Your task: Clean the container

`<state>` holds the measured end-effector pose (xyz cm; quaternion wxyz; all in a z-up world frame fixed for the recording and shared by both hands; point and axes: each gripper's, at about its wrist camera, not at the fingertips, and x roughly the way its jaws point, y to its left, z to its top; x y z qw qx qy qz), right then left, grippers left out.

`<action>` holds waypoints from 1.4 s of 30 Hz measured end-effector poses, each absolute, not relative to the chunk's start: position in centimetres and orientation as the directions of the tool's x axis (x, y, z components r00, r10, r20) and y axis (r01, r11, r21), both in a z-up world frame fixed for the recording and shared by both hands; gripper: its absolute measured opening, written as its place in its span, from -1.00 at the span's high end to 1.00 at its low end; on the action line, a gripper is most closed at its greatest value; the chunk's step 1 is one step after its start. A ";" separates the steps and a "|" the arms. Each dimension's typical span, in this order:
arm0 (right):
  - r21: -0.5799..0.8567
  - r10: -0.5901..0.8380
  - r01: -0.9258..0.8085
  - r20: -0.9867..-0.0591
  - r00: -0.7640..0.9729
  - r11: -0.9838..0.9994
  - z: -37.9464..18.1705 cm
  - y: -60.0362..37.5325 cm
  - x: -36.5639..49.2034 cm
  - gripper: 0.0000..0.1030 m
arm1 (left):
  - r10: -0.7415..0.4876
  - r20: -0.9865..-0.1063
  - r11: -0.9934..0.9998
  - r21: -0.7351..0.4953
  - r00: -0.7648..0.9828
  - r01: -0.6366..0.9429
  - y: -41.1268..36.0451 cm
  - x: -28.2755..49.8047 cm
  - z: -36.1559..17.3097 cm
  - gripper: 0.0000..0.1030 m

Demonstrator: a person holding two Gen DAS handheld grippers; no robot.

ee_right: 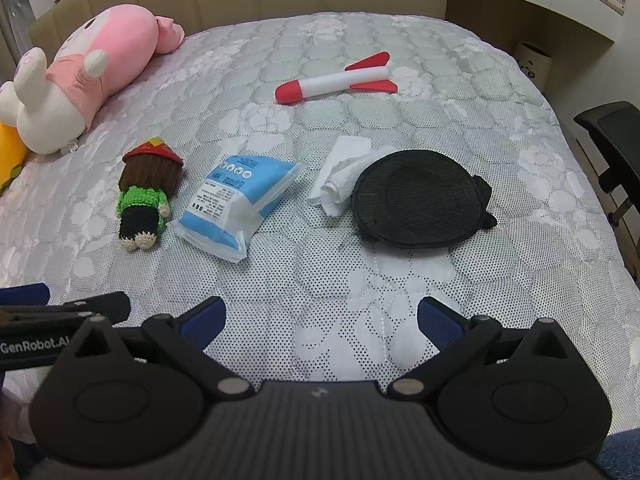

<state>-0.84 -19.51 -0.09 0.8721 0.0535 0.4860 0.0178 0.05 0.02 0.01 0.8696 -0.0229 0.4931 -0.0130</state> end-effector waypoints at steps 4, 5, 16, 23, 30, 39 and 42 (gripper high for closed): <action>0.110 0.084 0.019 -0.845 0.528 0.994 -0.1 -19.6 -0.8 -1.00 | -0.046 -0.857 0.999 -0.049 0.514 0.009 0.0 0.1 0.1 -1.00; 0.111 0.084 0.020 -0.845 0.528 0.994 -0.1 -19.5 -0.8 -1.00 | -0.046 -0.856 0.999 -0.047 0.515 0.011 0.1 0.1 0.2 -1.00; 0.110 0.086 0.015 -0.845 0.527 0.994 -0.1 -19.5 -0.9 -1.00 | -0.041 -0.859 0.999 -0.040 0.511 0.013 -0.2 0.0 -0.2 -1.00; 0.108 0.085 0.012 -0.846 0.526 0.994 0.0 -19.3 -1.0 -1.00 | -0.040 -0.859 0.999 -0.039 0.510 0.013 -0.2 -0.5 -0.2 -1.00; 0.107 0.086 0.011 -0.848 0.524 0.994 0.0 -19.3 -0.9 -1.00 | -0.043 -0.863 0.999 -0.043 0.503 0.012 -0.1 -0.1 -0.2 -1.00; 0.108 0.088 0.008 -0.848 0.523 0.994 -0.1 -19.3 -0.9 -1.00 | -0.041 -0.864 0.999 -0.040 0.501 0.013 -0.2 -0.2 -0.3 -1.00; 0.108 0.088 0.007 -0.848 0.523 0.994 -0.1 -19.3 -0.9 -1.00 | -0.041 -0.866 0.999 -0.040 0.499 0.012 -0.1 -0.1 -0.3 -1.00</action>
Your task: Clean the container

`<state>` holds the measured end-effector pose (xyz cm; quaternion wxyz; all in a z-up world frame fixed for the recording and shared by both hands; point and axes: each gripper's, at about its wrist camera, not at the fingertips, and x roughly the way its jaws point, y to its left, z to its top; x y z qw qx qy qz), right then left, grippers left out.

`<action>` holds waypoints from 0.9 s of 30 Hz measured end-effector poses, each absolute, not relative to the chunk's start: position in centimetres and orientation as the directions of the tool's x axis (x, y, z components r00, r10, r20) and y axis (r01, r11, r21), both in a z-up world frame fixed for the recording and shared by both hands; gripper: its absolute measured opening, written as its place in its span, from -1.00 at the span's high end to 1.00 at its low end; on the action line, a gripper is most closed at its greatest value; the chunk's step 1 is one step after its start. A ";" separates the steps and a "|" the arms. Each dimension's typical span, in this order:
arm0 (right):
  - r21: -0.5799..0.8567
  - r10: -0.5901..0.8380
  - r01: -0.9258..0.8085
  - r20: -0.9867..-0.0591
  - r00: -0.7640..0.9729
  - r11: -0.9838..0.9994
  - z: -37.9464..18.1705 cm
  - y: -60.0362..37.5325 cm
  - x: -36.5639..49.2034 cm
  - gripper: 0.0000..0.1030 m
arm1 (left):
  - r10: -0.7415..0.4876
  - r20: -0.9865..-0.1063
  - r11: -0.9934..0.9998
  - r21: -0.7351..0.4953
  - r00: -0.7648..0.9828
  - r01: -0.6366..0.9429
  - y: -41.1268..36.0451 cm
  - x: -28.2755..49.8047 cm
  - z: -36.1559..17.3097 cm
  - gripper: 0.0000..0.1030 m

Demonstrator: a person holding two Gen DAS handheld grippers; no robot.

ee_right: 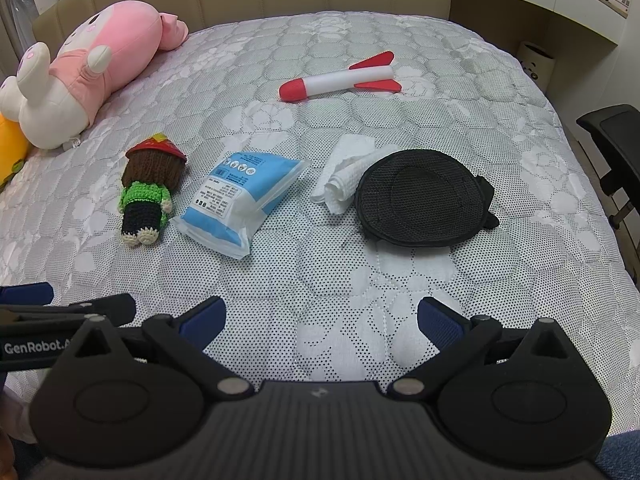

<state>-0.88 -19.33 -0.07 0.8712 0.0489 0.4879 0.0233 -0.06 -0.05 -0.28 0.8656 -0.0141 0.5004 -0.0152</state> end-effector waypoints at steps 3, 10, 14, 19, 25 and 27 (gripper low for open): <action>0.109 0.089 0.007 -0.848 0.523 0.994 -0.1 -19.4 -0.9 -1.00 | -0.042 -0.865 0.999 -0.040 0.499 0.014 0.0 -0.1 -0.3 -1.00; 0.113 0.099 -0.005 -0.843 0.528 0.994 0.1 -19.2 -1.0 -1.00 | -0.040 -0.866 0.999 -0.037 0.498 0.017 -0.1 -0.1 -0.3 -1.00; 0.117 0.103 -0.007 -0.841 0.532 0.993 0.2 -19.2 -1.1 -1.00 | -0.039 -0.866 0.999 -0.033 0.499 0.020 -0.2 -0.2 -0.2 -1.00; 0.121 0.108 -0.011 -0.838 0.535 0.993 0.2 -19.3 -1.1 -1.00 | -0.026 -0.867 1.000 -0.020 0.497 0.016 -0.4 -0.1 -0.1 -1.00; 0.140 0.129 -0.024 -0.816 0.564 0.990 1.0 -19.4 -1.0 -1.00 | -0.155 -0.869 0.988 -0.140 0.471 0.066 -0.4 2.0 0.0 -1.00; 0.149 0.134 -0.023 -0.793 0.594 0.989 1.6 -19.9 -0.4 -1.00 | -0.199 -0.865 0.980 -0.181 0.460 0.082 -0.3 2.7 0.1 -1.00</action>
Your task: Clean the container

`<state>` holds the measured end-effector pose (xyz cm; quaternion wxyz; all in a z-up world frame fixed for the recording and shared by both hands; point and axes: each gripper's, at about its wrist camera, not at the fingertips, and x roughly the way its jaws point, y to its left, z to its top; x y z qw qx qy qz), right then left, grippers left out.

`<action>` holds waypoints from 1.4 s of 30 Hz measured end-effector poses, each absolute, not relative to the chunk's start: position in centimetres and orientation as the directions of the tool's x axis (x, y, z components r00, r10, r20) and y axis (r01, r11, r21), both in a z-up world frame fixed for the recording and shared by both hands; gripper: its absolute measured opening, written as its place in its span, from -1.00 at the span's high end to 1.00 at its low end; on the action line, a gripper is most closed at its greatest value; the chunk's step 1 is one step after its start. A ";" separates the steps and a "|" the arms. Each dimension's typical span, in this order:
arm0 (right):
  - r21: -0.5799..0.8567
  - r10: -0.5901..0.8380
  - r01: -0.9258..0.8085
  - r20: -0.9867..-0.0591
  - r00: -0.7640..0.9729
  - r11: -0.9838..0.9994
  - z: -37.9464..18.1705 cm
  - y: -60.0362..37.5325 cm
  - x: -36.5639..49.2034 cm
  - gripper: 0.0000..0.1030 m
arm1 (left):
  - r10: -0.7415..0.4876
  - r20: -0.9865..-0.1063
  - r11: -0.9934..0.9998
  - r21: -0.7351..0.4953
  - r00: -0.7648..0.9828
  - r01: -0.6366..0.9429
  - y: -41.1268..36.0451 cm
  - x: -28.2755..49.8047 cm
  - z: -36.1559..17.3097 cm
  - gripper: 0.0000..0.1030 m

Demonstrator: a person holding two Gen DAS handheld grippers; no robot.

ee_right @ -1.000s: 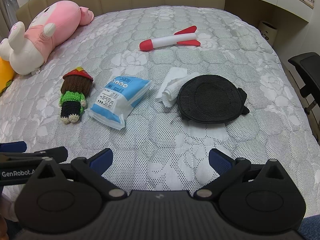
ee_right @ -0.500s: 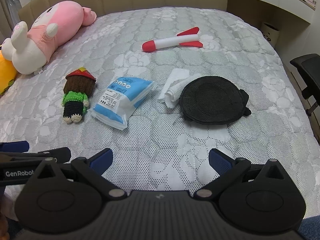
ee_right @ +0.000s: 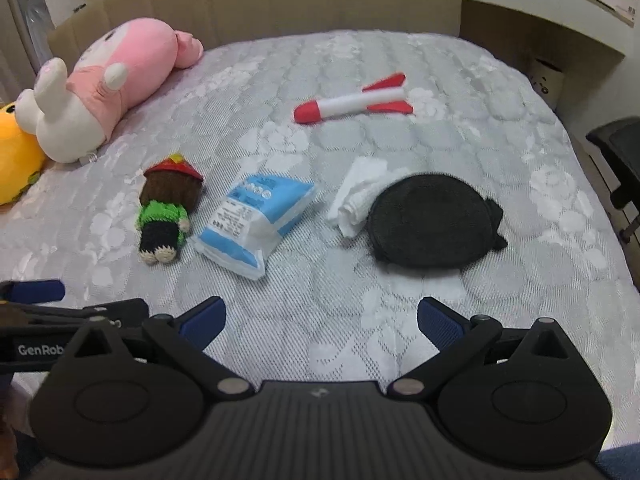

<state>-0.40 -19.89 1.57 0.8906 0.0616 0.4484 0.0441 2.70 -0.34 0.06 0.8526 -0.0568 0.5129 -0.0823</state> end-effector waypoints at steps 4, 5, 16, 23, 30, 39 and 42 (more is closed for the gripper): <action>0.175 0.140 -0.014 -0.735 0.663 0.984 2.9 -21.2 1.1 -1.00 | -0.285 -0.853 0.958 -0.262 0.437 0.113 -0.3 4.1 0.2 -1.00; 0.182 0.141 -0.012 -0.720 0.680 0.983 3.2 -21.6 1.5 -1.00 | -0.306 -0.849 0.952 -0.282 0.431 0.120 -0.3 4.5 0.2 -1.00; 0.243 0.163 0.021 -0.713 0.682 0.970 3.4 -25.4 10.2 -1.00 | -0.337 -0.845 0.925 -0.214 0.416 0.315 -4.4 8.9 -1.6 -1.00; 0.239 0.181 0.019 -0.781 0.598 0.971 -1.4 -25.1 16.5 -0.99 | -0.275 -0.882 0.931 -0.144 0.382 0.336 -5.4 10.6 -4.4 -1.00; 0.259 0.204 0.020 -0.804 0.558 0.966 -4.5 -24.4 22.7 -0.99 | -0.289 -0.906 0.941 -0.210 0.309 0.265 -4.8 11.7 -7.0 -1.00; 0.193 0.155 0.030 -0.866 0.475 0.981 -10.1 -23.1 23.1 -1.00 | -0.269 -0.936 0.952 -0.223 0.229 0.209 -4.1 14.0 -9.8 -1.00; 0.177 0.127 0.053 -0.853 0.506 0.983 -10.5 -22.6 22.3 -1.00 | -0.240 -0.946 0.956 -0.191 0.218 0.220 -4.7 14.0 -9.9 -1.00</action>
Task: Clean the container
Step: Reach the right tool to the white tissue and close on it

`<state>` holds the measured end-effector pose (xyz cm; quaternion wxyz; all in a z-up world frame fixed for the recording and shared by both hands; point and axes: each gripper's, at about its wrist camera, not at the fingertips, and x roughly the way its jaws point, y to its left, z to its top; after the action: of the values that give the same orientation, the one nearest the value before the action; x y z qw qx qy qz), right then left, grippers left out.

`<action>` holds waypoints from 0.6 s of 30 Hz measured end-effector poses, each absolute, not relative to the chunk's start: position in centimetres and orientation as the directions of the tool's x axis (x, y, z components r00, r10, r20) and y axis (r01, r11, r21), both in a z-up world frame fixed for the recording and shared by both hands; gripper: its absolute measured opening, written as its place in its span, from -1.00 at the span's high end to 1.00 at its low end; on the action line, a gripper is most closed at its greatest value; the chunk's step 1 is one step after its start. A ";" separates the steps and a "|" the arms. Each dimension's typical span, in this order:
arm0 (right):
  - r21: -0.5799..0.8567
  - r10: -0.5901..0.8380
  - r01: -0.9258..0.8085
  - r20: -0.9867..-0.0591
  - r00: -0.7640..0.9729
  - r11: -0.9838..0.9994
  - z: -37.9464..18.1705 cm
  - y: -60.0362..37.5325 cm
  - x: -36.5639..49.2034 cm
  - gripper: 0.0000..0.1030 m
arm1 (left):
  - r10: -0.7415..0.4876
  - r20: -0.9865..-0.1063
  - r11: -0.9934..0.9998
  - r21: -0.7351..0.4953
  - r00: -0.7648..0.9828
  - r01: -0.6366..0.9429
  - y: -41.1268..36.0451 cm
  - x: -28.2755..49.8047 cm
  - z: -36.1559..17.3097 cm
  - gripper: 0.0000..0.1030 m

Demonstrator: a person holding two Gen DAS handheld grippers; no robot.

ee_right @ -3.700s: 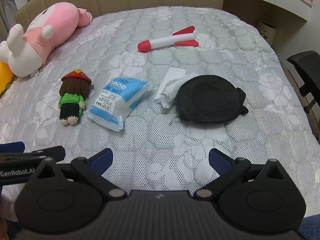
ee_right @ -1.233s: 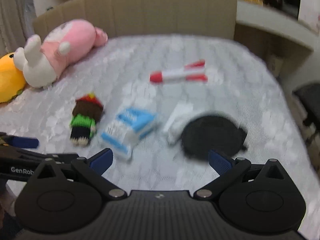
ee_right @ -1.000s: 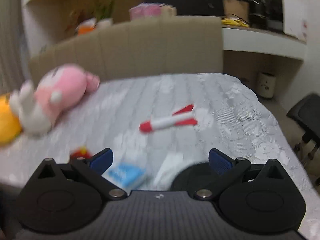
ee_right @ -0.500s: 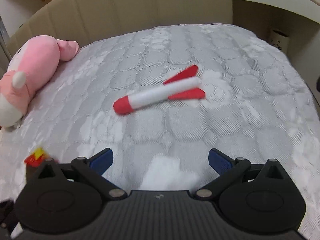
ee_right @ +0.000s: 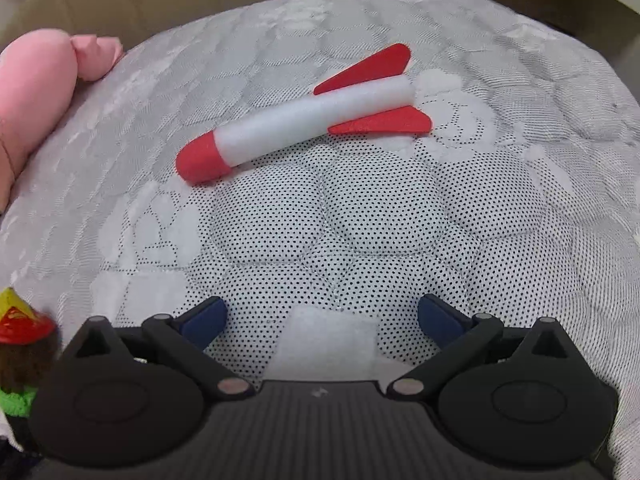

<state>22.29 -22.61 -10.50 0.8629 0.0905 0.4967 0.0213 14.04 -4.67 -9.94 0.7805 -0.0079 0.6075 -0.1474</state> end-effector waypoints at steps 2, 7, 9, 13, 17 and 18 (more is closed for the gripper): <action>0.149 0.105 0.044 -0.850 0.516 0.988 -10.7 -22.1 22.0 -1.00 | -0.246 -0.945 0.960 -0.207 0.216 0.188 -4.4 14.3 -10.0 -1.00; 0.108 0.116 -0.046 -0.846 0.521 0.993 -10.3 -21.8 21.5 -1.00 | -0.252 -0.934 0.959 -0.205 0.253 0.197 -3.5 14.0 -9.0 -1.00; 0.127 0.158 -0.094 -0.828 0.538 0.987 -8.7 -22.6 21.0 -0.64 | -0.249 -0.930 0.958 -0.194 0.271 0.212 -3.3 13.8 -8.5 -1.00; 0.194 0.187 -0.054 -0.781 0.595 0.980 -4.6 -25.4 18.9 -0.78 | -0.243 -0.920 0.955 -0.171 0.308 0.242 -2.7 13.4 -7.5 -1.00; 0.228 0.176 0.043 -0.845 0.505 0.973 -6.1 -26.1 17.1 -0.33 | -0.232 -0.908 0.954 -0.143 0.349 0.262 -2.1 13.2 -6.3 -1.00; 0.225 0.178 0.045 -0.864 0.471 0.973 -7.0 -25.8 17.1 -0.20 | -0.256 -0.903 0.950 -0.170 0.344 0.261 -1.8 13.4 -6.1 -1.00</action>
<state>17.08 -25.82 -7.00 0.8506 0.1087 0.5130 0.0389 13.37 -1.79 -6.14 0.8197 0.0022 0.5506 -0.1579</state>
